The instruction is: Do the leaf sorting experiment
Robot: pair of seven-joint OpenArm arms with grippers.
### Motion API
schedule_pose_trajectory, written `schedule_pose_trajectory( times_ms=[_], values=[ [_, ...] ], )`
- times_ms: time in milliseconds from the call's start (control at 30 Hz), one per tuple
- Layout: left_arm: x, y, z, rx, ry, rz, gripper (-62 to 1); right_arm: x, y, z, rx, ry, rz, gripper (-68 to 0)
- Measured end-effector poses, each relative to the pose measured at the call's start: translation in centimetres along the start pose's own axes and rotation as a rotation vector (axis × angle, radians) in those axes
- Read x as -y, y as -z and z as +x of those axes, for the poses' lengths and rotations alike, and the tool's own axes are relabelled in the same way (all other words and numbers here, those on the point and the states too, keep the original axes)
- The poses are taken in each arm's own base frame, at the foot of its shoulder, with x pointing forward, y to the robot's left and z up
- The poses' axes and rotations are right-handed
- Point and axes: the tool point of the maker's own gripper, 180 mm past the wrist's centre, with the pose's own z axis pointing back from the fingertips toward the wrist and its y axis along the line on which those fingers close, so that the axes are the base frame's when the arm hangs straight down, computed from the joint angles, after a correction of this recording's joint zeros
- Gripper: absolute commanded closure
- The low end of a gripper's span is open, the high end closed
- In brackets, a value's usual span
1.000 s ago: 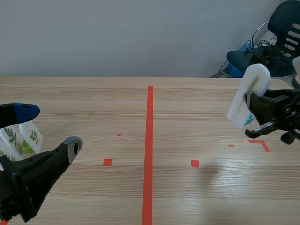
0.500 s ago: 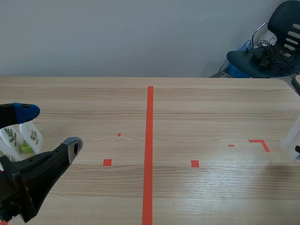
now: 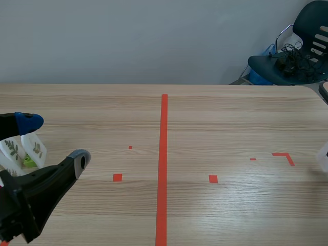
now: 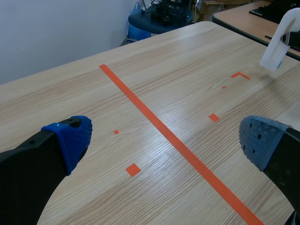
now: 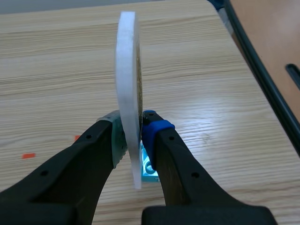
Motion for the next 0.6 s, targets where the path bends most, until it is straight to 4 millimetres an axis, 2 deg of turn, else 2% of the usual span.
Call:
schedule_pose_trajectory(
  times_ms=[167, 300, 533, 600],
  values=[
    [0.0, 0.0, 0.0, 0.0, 0.0, 0.0, -62.3, 0.23, -0.19, -0.2, 0.012, -0.033, -0.005, -2.5],
    [0.0, 0.0, 0.0, 0.0, 0.0, 0.0, -62.3, 0.21, -0.18, -0.23, 0.01, -0.033, -0.004, -8.5],
    [0.0, 0.0, 0.0, 0.0, 0.0, 0.0, -62.3, 0.21, -0.18, -0.31, 0.006, -0.033, -0.004, -9.1],
    [0.0, 0.0, 0.0, 0.0, 0.0, 0.0, -62.3, 0.19, -0.18, -0.31, 0.006, -0.033, -0.003, -12.9]
  ],
)
